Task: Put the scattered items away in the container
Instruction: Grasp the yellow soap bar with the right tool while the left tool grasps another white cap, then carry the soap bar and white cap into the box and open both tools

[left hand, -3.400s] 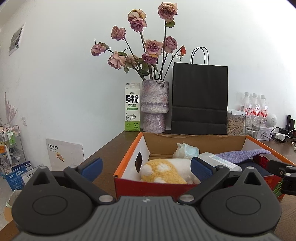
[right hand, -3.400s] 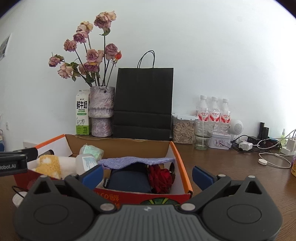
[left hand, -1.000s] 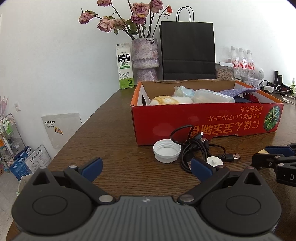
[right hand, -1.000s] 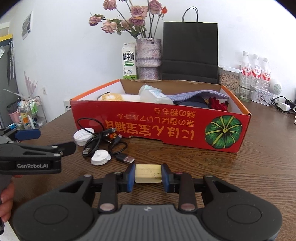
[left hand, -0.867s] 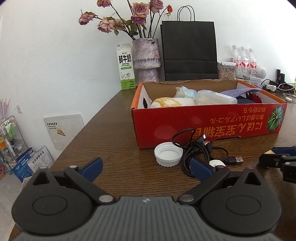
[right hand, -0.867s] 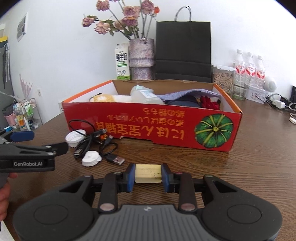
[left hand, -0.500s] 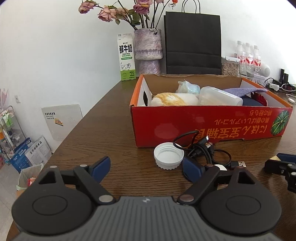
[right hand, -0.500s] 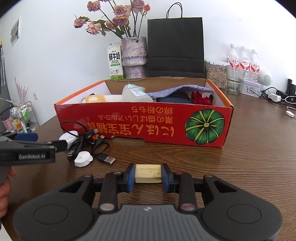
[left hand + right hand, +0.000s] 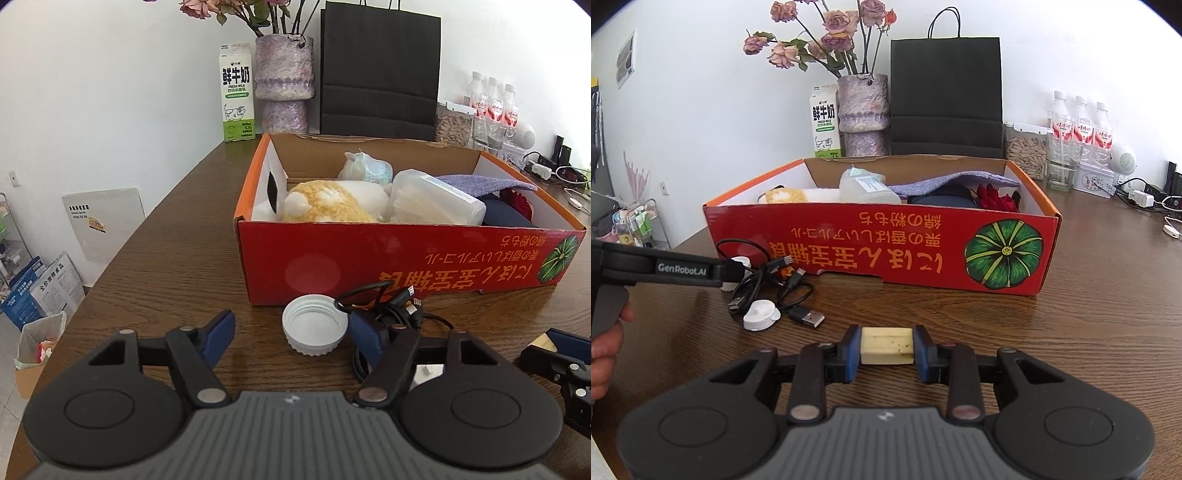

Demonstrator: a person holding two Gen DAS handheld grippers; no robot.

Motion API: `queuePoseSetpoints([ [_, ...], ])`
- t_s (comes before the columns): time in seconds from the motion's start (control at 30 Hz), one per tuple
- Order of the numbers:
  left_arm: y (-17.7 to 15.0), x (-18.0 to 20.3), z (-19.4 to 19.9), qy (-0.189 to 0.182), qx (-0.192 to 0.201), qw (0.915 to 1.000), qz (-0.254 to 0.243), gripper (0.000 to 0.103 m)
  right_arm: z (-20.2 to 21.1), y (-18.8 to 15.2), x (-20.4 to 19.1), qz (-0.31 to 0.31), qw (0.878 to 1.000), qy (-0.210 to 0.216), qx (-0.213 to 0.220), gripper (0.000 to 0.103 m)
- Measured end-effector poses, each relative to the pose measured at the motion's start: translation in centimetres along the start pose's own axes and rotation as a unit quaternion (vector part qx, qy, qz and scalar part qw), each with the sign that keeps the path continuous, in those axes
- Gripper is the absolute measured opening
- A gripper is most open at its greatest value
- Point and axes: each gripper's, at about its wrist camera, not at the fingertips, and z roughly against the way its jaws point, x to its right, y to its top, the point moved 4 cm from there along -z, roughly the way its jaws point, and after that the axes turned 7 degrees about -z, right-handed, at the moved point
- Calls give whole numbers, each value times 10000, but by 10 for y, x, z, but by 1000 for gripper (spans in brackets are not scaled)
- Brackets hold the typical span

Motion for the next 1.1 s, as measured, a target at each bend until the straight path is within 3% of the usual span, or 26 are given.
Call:
queuePoseSetpoints([
  [0.03, 0, 1, -2, -77, -45, 10000, -9, 48, 0, 0, 0, 1, 10000, -5, -13, 29],
  [0.07, 0, 2, -5, -138, -161, 9998, -19, 40, 0, 0, 0, 4, 10000, -17, -22, 29],
  [0.67, -7, -13, 31, -43, 298, 9993, 233, 40, 11, 20, 4, -92, 9998, 55, 176, 29],
  [0.9, 11, -17, 68, 25, 924, 9952, 309, 40, 18, 38, 5, -121, 9991, 69, 406, 29],
  [1.1, 47, -3, 82, -111, 1467, 9889, 203, 40, 21, 73, 7, -191, 9965, 46, 808, 29],
])
